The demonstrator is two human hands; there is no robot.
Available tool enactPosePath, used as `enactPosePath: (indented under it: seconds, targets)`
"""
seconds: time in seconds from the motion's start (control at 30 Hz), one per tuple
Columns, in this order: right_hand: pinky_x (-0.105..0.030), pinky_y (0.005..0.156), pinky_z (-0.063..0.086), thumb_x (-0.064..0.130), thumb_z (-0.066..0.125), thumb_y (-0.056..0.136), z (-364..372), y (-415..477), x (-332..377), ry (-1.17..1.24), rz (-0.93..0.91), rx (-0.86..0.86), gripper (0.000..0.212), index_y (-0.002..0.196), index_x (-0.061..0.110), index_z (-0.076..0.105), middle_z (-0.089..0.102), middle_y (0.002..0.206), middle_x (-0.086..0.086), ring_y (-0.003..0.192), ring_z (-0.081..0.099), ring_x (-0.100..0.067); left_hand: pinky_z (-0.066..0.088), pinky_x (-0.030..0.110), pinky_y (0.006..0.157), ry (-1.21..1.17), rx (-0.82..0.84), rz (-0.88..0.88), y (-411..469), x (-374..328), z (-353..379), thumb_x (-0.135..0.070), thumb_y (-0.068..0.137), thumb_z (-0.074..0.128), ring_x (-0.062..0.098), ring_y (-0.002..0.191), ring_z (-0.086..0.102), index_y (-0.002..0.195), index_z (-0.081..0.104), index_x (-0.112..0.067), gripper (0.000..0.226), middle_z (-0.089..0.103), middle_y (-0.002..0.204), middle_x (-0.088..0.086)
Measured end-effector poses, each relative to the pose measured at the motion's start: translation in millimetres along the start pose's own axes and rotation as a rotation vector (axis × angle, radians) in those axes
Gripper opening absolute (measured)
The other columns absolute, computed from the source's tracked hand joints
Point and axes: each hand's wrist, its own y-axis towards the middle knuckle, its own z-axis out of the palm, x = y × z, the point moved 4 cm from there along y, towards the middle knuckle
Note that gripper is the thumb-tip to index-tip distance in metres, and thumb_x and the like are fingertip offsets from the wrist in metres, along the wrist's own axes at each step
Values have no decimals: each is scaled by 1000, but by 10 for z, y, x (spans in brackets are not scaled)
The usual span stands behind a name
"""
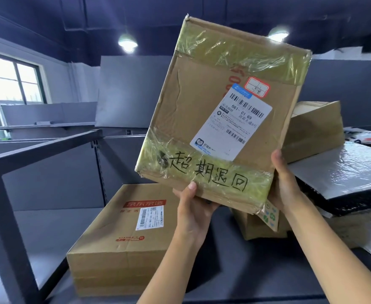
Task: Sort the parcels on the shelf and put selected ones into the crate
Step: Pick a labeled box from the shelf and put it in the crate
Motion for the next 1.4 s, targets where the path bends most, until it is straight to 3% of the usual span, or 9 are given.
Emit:
enactPosePath:
  seconds: [0.17, 0.47, 0.57, 0.7, 0.9, 0.97, 1.07, 1.2, 1.4]
  targets:
    - [-60, 113, 23, 88, 63, 47, -59, -20, -89, 1, 34, 45, 115, 141, 25, 44, 52, 141, -2, 134, 44, -26, 43, 55, 96, 43, 30, -40, -21, 19, -79, -46, 43, 89, 32, 117, 54, 122, 57, -15, 91, 65, 117, 11]
    - [-50, 97, 46, 81, 70, 42, -63, -2, -29, 101, -71, -30, 97, 119, 23, 60, 67, 119, -5, 116, 59, -28, 31, 65, 106, 52, 205, -103, 29, -4, -39, -53, 50, 87, 38, 131, 42, 134, 46, -18, 99, 52, 135, 15]
    - [-37, 77, 56, 73, 73, 47, -17, -9, 43, 247, -87, 29, 74, 106, 28, 71, 72, 107, 1, 103, 67, -21, 20, 70, 107, -41, 56, -121, 23, -150, -146, -64, 49, 80, 39, 136, 37, 141, 38, -22, 109, 47, 141, 14]
    - [-34, 69, 58, 66, 76, 45, -47, 1, 106, 328, -57, 113, 67, 100, 28, 75, 73, 103, -1, 94, 70, -19, 23, 64, 108, -36, -186, 48, 89, -672, -433, -74, 77, 41, 35, 130, 47, 142, 37, -29, 79, 51, 140, 8]
    - [-63, 101, 39, 60, 75, 60, -77, 282, -14, 199, -58, -61, 100, 140, 10, 42, 46, 140, -25, 126, 47, -44, 55, 33, 80, 667, -79, -74, 228, -1022, -214, -59, 87, 43, 18, 81, 69, 100, 70, -19, 50, 75, 87, 2]
    - [-54, 101, 44, 64, 74, 56, -32, 378, -31, 162, -3, -42, 94, 133, 15, 52, 58, 131, -16, 121, 55, -35, 54, 27, 65, 738, -77, -68, 312, -1060, -220, -54, 86, 50, 13, 71, 69, 109, 66, -16, 47, 74, 86, 0]
    - [-28, 81, 51, 52, 57, 82, -32, 548, -18, 69, -17, -41, 40, 105, 20, 63, 75, 92, 8, 90, 69, -7, 50, 21, 53, 725, -131, -28, 411, -1079, -263, -40, 93, 49, 9, 60, 66, 116, 51, -11, 37, 67, 85, 1]
    - [-42, 100, 45, 46, 65, 80, -78, 786, 14, -40, 38, -43, 57, 130, 21, 52, 69, 116, 3, 110, 63, -17, 50, 22, 50, 717, -207, 17, 501, -975, -281, -29, 96, 46, 13, 72, 62, 127, 48, -18, 33, 60, 95, 2]
    - [-47, 111, 35, 33, 50, 94, -157, 884, 219, -246, -10, -95, 51, 144, 32, 36, 56, 134, 9, 125, 51, -14, 50, 39, 76, 756, -236, 44, 634, -817, -238, -32, 82, 52, 27, 96, 56, 117, 50, -24, 36, 57, 110, 8]
